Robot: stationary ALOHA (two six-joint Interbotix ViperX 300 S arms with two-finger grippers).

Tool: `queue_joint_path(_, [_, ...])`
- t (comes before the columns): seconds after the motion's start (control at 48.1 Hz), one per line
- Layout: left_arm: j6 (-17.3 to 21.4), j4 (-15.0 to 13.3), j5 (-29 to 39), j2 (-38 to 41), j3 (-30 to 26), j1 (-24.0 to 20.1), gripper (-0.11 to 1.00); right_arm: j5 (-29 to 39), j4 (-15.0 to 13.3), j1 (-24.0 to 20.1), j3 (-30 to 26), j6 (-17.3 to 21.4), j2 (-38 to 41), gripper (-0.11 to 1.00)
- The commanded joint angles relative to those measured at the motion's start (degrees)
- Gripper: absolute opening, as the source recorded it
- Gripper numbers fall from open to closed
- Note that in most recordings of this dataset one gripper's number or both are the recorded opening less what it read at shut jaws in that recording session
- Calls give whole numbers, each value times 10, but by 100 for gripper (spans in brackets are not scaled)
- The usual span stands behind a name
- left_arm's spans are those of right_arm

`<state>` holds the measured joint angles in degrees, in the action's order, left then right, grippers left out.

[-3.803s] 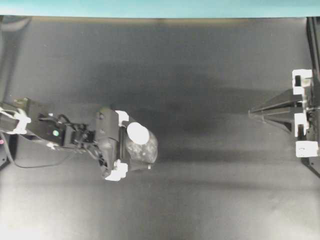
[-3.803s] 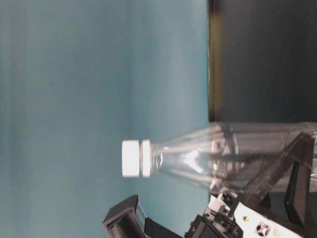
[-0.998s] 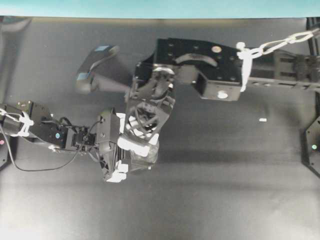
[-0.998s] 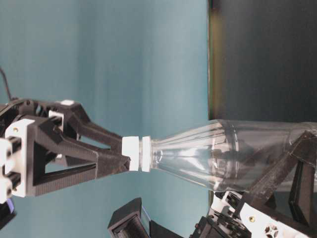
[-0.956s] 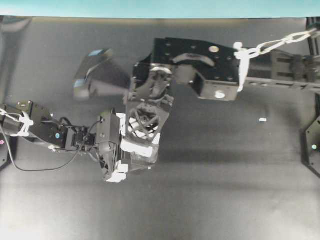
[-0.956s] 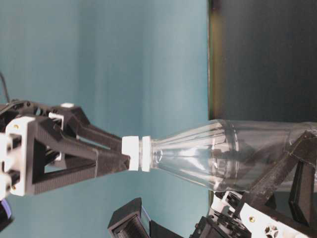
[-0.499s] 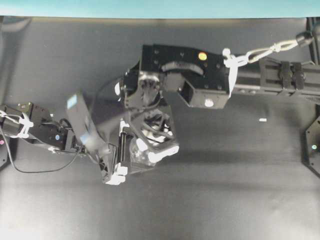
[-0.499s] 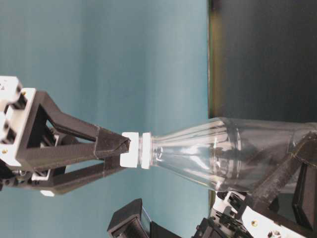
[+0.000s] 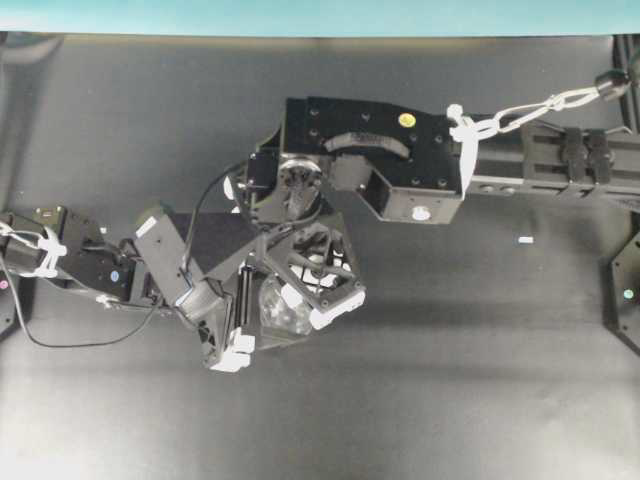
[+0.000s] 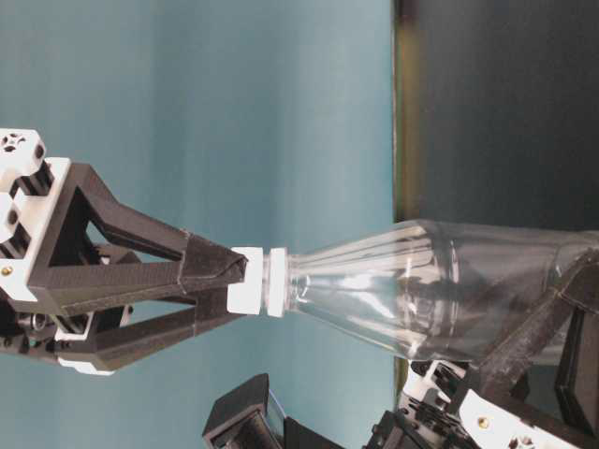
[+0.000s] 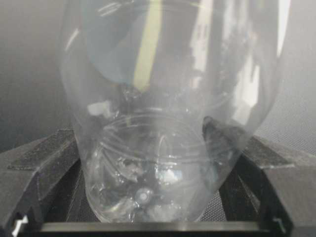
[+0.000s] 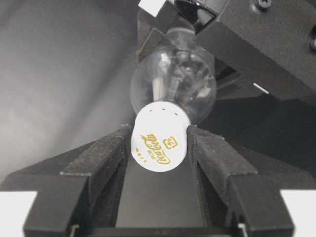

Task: Open the bottle cap by holding the bottle with the left arm and twisting the cap with the right arm.
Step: 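Rotate the right gripper to twist the white cap while left holds bottle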

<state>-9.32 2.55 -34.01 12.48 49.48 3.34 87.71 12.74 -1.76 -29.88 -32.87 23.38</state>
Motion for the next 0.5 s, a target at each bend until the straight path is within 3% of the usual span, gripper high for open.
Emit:
queue_joint_path(0.0, [-4,1,2,5,-5,-1,84,-4,1,-4,3,17,-11,37])
queue_joint_path(0.333, [-4,1,2,8,-12,1,84,-33,-8,-2,51,18,-36,37])
queue_joint_path(0.478, [-4,1,3,8,-11,1,84,-64,-18,-5,66,21,-49,70])
